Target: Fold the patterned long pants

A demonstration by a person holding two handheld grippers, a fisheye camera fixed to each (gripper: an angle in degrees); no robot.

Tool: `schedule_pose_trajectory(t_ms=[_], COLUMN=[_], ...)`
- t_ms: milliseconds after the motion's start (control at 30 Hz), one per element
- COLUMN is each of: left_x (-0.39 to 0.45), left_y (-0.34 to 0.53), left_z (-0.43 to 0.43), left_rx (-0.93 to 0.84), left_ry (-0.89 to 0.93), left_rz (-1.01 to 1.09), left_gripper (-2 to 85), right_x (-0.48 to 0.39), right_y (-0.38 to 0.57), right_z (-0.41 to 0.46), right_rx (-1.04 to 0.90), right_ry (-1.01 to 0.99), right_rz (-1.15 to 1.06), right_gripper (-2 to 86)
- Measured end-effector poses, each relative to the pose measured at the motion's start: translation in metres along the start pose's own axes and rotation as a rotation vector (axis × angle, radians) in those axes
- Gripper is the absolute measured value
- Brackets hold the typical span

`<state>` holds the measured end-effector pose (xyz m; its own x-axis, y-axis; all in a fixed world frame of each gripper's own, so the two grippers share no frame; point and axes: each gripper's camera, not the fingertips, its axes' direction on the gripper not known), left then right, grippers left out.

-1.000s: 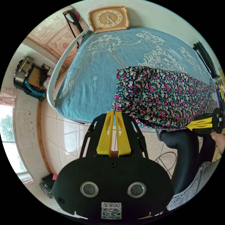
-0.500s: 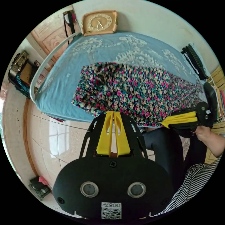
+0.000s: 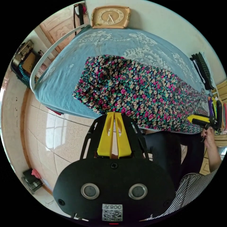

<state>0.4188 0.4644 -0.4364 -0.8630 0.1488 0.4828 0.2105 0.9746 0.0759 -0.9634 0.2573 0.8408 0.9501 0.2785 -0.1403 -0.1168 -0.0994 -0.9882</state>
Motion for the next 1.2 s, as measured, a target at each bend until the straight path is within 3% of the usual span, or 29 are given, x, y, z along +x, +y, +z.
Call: schedule_pose_trajectory(t_ms=[100, 233, 467, 867, 1033, 1200], left_x=[0.039, 0.134, 0.273, 0.367, 0.394, 0.413], left_y=[0.002, -0.004, -0.026, -0.038, -0.043, -0.050], left_z=[-0.024, -0.040, -0.022, -0.036, -0.043, -0.059], left_rx=[0.106, 0.134, 0.015, -0.051, -0.069, -0.053], left_ry=[0.145, 0.328, 0.304, 0.233, 0.218, 0.223], left_rz=[0.054, 0.333, 0.634, 0.725, 0.727, 0.709], left_gripper=[1.2, 3.8, 6.3, 3.3, 1.5, 0.5], right_x=[0.027, 0.077, 0.212, 0.306, 0.336, 0.360], right_y=[0.019, 0.052, 0.120, 0.107, 0.107, 0.123], right_z=[-0.007, -0.033, -0.074, -0.037, -0.012, 0.000], right_rx=[0.069, 0.216, 0.381, 0.264, 0.197, 0.246], right_ry=[-0.032, -0.020, 0.059, 0.171, 0.177, 0.131], right_rz=[0.043, 0.157, 0.480, 0.558, 0.581, 0.581], right_gripper=[0.2, 0.5, 2.5, 5.5, 3.0, 0.7])
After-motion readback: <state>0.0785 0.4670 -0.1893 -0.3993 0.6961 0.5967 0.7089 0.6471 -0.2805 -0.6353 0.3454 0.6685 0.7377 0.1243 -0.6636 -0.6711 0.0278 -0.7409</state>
